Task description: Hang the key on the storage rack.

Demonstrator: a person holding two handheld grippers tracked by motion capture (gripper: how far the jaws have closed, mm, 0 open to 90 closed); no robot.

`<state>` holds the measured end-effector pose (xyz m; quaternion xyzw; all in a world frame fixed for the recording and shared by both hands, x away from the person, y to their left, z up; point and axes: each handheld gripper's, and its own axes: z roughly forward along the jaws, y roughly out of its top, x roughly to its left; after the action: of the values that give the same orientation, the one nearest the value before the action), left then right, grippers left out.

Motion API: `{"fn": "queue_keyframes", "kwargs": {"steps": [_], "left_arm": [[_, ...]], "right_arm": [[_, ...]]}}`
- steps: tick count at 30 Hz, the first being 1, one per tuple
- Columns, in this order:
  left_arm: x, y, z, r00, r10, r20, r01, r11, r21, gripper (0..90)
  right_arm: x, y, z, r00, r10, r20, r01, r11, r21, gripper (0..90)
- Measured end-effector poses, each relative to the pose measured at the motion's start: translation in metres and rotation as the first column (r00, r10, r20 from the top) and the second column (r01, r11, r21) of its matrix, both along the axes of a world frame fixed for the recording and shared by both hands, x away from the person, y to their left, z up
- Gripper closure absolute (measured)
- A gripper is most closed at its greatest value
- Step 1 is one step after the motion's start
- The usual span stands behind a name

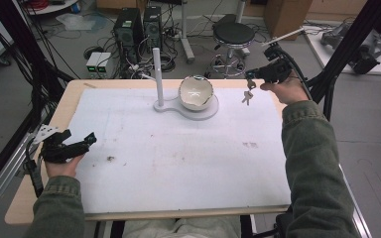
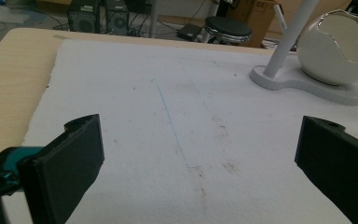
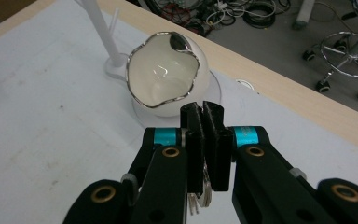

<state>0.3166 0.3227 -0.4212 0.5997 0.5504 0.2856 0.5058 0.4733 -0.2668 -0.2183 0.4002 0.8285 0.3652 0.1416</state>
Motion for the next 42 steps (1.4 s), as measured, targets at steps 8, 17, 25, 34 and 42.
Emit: {"fn": "queue_keyframes", "kwargs": {"steps": [8, 17, 25, 34, 42], "left_arm": [[0.000, 0.000, 0.000, 1.0000, -0.003, 0.000, 0.003, 1.0000, -0.001, 1.7], [0.001, 0.000, 0.000, 1.0000, -0.007, 0.000, 0.007, 1.0000, -0.002, 1.7], [0.001, 0.000, 0.000, 1.0000, -0.006, 0.001, 0.006, 1.0000, -0.005, 1.7], [0.001, 0.001, 0.000, 1.0000, -0.009, 0.004, 0.009, 0.9999, -0.011, 1.7], [0.001, 0.001, 0.000, 0.9999, -0.010, 0.007, 0.011, 0.9998, -0.014, 1.7]], "right_arm": [[0.002, 0.021, 0.013, 0.9982, 0.059, 0.009, -0.059, 0.998, -0.011, 87.5], [0.005, 0.046, 0.023, 0.9965, 0.083, 0.008, -0.083, 0.997, -0.006, 87.4], [0.010, 0.077, 0.022, 0.9916, 0.128, 0.013, -0.129, 0.992, 0.003, 87.4], [0.015, 0.105, 0.017, 0.9857, 0.168, 0.001, -0.168, 0.986, 0.006, 87.4], [0.016, 0.125, 0.021, 0.9793, 0.202, 0.001, -0.202, 0.979, -0.004, 87.4]]}}
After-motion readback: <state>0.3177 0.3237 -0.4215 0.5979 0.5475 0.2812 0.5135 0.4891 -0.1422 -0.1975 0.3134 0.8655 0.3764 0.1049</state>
